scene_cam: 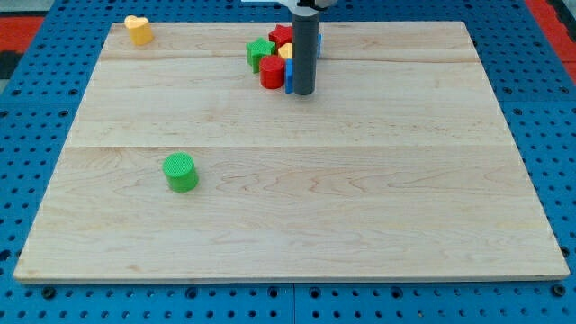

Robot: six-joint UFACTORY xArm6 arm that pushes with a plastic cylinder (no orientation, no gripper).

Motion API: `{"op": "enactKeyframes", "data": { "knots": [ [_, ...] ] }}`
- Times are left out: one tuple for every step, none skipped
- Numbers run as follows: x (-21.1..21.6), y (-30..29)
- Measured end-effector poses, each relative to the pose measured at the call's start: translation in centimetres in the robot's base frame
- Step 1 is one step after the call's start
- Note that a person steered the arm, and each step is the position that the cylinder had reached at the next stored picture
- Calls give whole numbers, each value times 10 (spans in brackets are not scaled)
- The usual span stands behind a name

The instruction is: Push the green circle towards the red circle

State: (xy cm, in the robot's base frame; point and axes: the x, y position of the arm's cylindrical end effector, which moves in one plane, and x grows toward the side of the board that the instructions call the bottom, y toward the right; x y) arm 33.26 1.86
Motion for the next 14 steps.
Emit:
{"op": "enactKeyframes", "data": {
  "knots": [
    [-2,4],
    [26,12],
    [52,13],
    [86,13],
    [115,13],
    [150,13],
    [181,9],
    [202,-6],
    [202,-39],
    [202,-73],
    [202,-110],
    [202,-151],
    [194,-177],
    [176,-181]
  ]
}}
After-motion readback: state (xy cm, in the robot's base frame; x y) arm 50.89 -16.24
